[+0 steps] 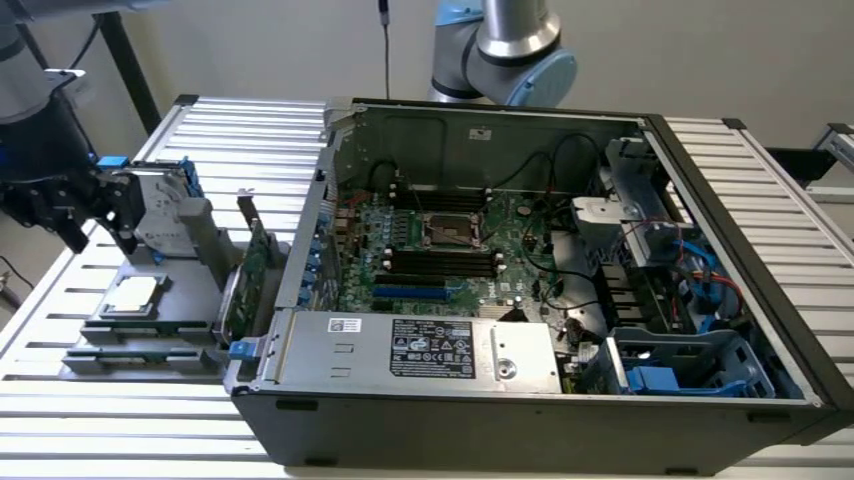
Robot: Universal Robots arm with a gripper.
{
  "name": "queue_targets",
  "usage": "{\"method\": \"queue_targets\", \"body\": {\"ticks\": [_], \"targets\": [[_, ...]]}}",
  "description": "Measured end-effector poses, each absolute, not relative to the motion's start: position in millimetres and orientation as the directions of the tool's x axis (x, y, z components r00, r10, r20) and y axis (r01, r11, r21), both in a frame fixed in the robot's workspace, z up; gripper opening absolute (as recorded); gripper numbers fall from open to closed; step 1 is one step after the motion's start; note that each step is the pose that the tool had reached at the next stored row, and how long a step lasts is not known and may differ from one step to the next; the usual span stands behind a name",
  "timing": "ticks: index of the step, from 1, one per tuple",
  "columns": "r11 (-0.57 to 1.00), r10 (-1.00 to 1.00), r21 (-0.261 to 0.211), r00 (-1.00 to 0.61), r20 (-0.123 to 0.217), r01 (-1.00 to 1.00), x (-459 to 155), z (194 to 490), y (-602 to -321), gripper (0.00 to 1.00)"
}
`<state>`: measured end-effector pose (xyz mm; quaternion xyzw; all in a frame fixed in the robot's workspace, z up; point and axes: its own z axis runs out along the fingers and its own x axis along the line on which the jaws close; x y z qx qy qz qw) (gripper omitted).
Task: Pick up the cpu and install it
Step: 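Pick up the cpu and move it towards the insertion slot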
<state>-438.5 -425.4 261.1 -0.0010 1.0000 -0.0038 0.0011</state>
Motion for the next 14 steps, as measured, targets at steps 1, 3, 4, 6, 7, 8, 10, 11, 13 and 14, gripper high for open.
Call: {"method": "queue_targets", "body": {"ticks": [1, 3, 4, 6, 7, 8, 10, 11, 13, 14], "targets": [[1.0, -0.003, -0.008, -1.0, -0.002, -0.003, -438.5, 259.3, -425.8, 0.6], [1.0, -0.004, -0.008, -1.0, -0.002, -0.004, -438.6, 255.7, -426.5, 0.6], [1.0, -0.004, -0.008, -1.0, -0.002, -0.004, -438.5, 253.9, -426.9, 0.6], [1.0, -0.005, -0.008, -1.0, -0.002, -0.005, -438.5, 250.3, -427.7, 0.6], [1.0, -0.006, -0.008, -1.0, -0.002, -0.006, -438.5, 248.5, -428.1, 0.6], [1.0, -0.006, -0.008, -1.0, -0.002, -0.006, -438.5, 246.5, -428.5, 0.6], [1.0, -0.007, -0.008, -1.0, -0.002, -0.007, -438.6, 243.0, -429.2, 0.6], [1.0, -0.008, -0.008, -1.0, -0.002, -0.008, -438.6, 241.2, -429.5, 0.6], [1.0, -0.008, -0.008, -1.0, -0.002, -0.008, -438.6, 237.5, -430.8, 0.6], [1.0, -0.009, -0.007, -1.0, -0.002, -0.009, -438.6, 235.9, -431.9, 0.6]]}}
